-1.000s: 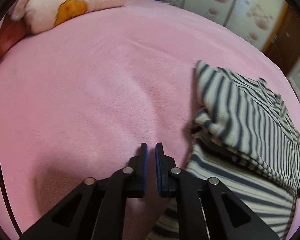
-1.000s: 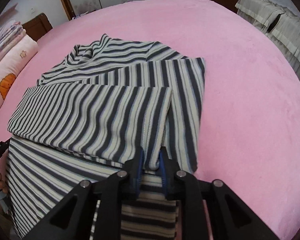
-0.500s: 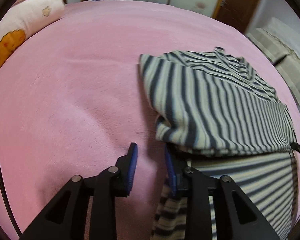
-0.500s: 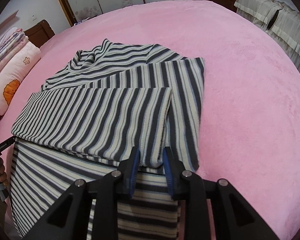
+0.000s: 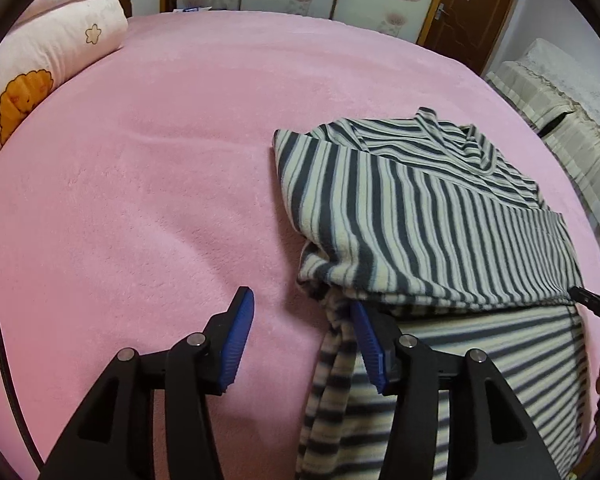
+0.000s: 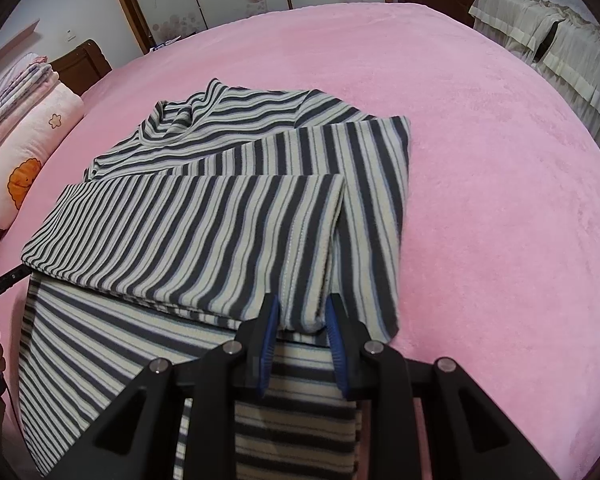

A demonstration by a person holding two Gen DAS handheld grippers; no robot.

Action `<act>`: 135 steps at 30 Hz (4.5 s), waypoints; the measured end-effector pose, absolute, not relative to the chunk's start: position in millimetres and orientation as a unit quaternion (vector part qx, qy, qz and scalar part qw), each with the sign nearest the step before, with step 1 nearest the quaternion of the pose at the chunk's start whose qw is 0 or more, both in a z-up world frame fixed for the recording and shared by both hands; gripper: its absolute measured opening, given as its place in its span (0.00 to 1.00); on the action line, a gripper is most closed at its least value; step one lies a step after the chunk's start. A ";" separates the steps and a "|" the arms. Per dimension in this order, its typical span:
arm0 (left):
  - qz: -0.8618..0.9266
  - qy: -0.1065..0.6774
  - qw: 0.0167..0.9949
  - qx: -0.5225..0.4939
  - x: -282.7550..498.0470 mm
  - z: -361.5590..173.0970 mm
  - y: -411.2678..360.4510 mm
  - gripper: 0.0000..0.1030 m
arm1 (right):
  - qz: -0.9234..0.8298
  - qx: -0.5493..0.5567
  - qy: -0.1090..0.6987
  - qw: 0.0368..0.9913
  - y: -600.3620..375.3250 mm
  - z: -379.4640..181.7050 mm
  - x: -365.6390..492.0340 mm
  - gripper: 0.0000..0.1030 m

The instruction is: Fold small clothes

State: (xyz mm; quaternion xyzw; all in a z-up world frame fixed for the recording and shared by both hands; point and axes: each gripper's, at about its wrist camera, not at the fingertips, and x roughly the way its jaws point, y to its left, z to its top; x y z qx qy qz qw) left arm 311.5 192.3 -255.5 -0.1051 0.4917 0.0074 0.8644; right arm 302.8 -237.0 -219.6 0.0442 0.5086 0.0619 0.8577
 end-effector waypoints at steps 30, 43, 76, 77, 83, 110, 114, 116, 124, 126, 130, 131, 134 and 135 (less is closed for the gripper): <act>0.189 0.482 0.831 -0.204 274.8 -254.6 202.5 0.43 | 0.048 0.043 0.501 0.863 -245.0 -201.7 291.5 0.19; 0.106 0.445 0.879 -0.136 348.4 -240.7 138.1 0.42 | 0.105 0.018 0.442 0.891 -172.3 -179.5 323.4 0.19; 0.040 0.364 0.927 -0.081 179.6 -59.5 139.3 0.84 | 0.063 0.036 0.412 0.908 -241.8 -53.1 167.2 0.03; 0.039 0.362 0.927 -0.088 165.0 -50.5 138.7 0.84 | 0.067 0.036 0.408 0.910 -240.7 -47.8 156.1 0.03; 0.057 0.356 0.929 -0.085 90.3 -18.0 131.0 0.87 | 0.092 0.044 0.381 0.919 -235.0 -19.1 86.2 0.03; 0.015 0.521 0.841 -0.145 -46.4 -225.2 184.9 0.91 | 0.090 0.031 0.469 0.878 -245.4 -169.4 -50.3 0.28; -0.016 0.528 0.830 -0.182 -51.0 -244.3 201.8 0.84 | 0.100 0.059 0.503 0.857 -261.7 -200.7 -53.6 0.28; -0.027 0.531 0.826 -0.187 -50.4 -251.1 204.5 0.79 | 0.108 0.065 0.514 0.849 -266.4 -212.2 -55.2 0.28; -0.064 0.545 0.811 -0.202 -42.6 -276.9 207.7 0.74 | 0.133 0.117 0.531 0.829 -282.3 -231.4 -49.0 0.28; -0.072 0.543 0.810 -0.209 -42.5 -279.0 210.0 0.74 | 0.139 0.118 0.536 0.824 -280.8 -236.4 -45.4 0.28; -0.095 0.545 0.805 -0.216 -43.9 -281.9 207.8 0.74 | 0.161 0.115 0.548 0.813 -273.0 -246.1 -37.8 0.28; -0.099 0.545 0.804 -0.216 -43.9 -281.4 206.8 0.74 | 0.163 0.112 0.549 0.812 -270.7 -247.6 -36.7 0.28; -0.107 0.547 0.800 -0.221 -45.1 -283.3 206.5 0.74 | 0.165 0.106 0.551 0.811 -267.5 -251.5 -35.1 0.28; -0.110 0.548 0.798 -0.226 -44.8 -284.0 207.0 0.74 | 0.166 0.108 0.551 0.811 -267.4 -252.2 -35.0 0.29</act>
